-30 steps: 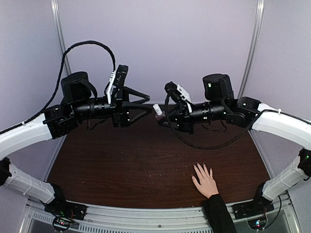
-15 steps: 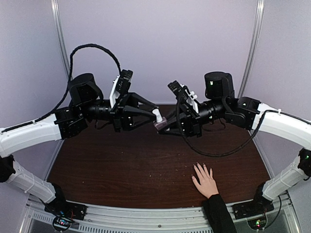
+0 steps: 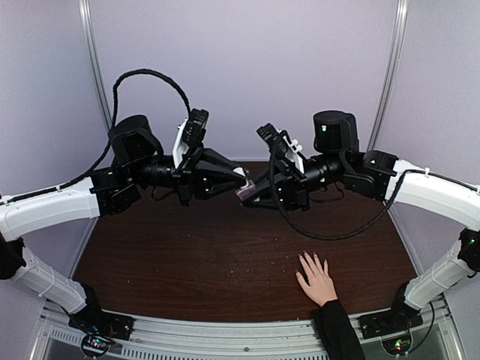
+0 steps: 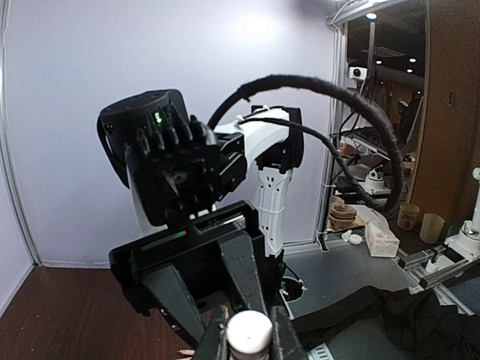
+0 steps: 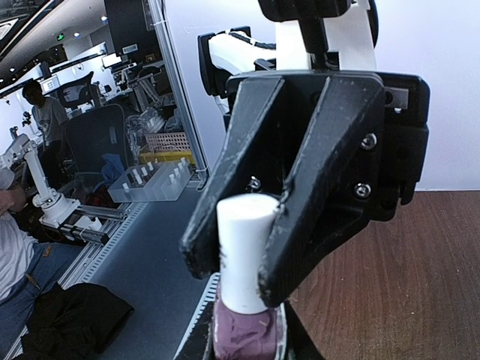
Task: Paint the nails
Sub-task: Unscrew the cap of the nail polish bottle.
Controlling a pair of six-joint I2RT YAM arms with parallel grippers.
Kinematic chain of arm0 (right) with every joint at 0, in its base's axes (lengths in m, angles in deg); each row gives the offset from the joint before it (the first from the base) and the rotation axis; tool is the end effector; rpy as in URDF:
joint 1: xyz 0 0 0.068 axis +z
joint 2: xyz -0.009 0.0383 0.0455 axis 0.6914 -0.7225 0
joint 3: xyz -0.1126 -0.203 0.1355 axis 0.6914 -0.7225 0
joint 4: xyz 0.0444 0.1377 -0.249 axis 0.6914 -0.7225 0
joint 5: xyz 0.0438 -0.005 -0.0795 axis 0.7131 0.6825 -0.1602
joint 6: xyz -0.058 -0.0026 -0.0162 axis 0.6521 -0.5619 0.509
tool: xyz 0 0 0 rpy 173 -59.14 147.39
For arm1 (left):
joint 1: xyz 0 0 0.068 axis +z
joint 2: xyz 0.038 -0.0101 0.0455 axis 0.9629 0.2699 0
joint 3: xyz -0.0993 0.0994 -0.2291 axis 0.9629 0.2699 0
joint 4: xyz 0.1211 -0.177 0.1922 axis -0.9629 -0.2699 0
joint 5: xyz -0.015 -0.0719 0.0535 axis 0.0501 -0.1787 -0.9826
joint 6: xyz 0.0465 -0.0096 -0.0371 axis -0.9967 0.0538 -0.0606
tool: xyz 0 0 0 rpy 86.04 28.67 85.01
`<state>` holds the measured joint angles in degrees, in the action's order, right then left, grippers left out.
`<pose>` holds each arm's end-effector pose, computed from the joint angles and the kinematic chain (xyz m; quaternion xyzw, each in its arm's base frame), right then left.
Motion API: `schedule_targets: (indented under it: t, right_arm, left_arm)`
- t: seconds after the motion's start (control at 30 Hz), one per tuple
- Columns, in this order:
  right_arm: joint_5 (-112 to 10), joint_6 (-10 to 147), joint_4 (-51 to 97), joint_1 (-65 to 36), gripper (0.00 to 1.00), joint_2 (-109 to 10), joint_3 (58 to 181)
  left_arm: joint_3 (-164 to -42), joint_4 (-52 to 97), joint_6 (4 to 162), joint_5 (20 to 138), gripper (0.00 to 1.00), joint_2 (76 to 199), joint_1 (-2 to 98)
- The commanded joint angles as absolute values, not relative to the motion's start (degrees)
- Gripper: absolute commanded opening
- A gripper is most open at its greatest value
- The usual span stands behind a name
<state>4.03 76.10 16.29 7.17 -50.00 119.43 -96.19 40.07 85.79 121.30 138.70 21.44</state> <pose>0.1903 0.2973 0.3801 -0.5838 0.4606 0.5947 0.3055 0.1789 -0.2933 0.3856 0.4990 0.4530 -0.6109 0.4154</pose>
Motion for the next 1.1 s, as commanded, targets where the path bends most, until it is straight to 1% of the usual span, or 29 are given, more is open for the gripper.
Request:
schedule_targets:
  t: [0.0, 0.17, 0.37, 0.53, 0.63, 0.73, 0.77, 0.8, 0.87, 0.93, 0.97, 1.0, 1.07]
  right_arm:
    - [-1.5, 75.1, 18.8, 6.4, 0.01, -48.3, 119.4]
    - [-9.9, 76.7, 16.2, 6.4, 0.01, -47.6, 119.4]
    - [-23.7, 77.6, 13.8, 6.4, 0.01, -47.7, 119.9]
    - [-34.8, 77.5, 14.7, 6.4, 0.01, -48.3, 119.9]
    - [-39.6, 77.4, 14.4, 6.4, 0.0, -49.4, 120.7]
    - [-40.6, 77.2, 14.2, 6.4, 0.0, -50.5, 121.4]
    - [-40.3, 77.2, 14.1, 6.4, 0.0, -50.8, 121.7]
    - [-39.7, 77.3, 13.9, 6.4, 0.0, -51.0, 121.8]
    - [-38.5, 77.4, 13.6, 6.4, 0.0, -51.0, 121.9]
    - [-36.6, 77.6, 13.2, 6.2, 0.01, -50.9, 121.6]
    - [-35.5, 77.6, 13.1, 6.1, 0.01, -50.9, 121.5]
    - [-34.6, 77.8, 13.0, 6.0, 0.01, -50.8, 121.4]
    - [-31.4, 78.2, 12.6, 5.8, 0.01, -50.4, 121.2]
  left_arm:
    - [-95.1, 42.1, 86.2, 119.3, 0.0, 137.8, 21.0]
    - [-95.1, 39.6, 85.8, 113.8, 0.0, 137.0, 21.0]
    - [-98.6, 30.7, 85.7, 100.5, 0.0, 138.5, 21.1]
    - [-99.5, 29.2, 90.3, 91.0, 0.0, 140.8, 21.0]
    - [-100.8, 27.2, 92.7, 85.7, 0.0, 142.2, 21.0]
    - [-101.0, 26.9, 94.0, 83.3, 0.0, 142.8, 21.0]
    - [-101.2, 26.4, 94.1, 82.9, 0.1, 142.8, 21.0]
    - [-101.1, 25.8, 93.4, 83.0, 0.24, 142.3, 21.1]
    - [-100.0, 25.8, 91.4, 83.5, 0.55, 140.4, 21.2]
    - [-98.1, 27.1, 90.7, 82.4, 0.82, 137.5, 21.2]
    - [-97.4, 27.3, 90.6, 81.9, 0.94, 136.6, 21.4]
    - [-97.1, 27.3, 90.6, 81.8, 0.97, 135.9, 21.6]
    - [-97.2, 26.1, 90.5, 82.2, 0.98, 135.0, 21.9]
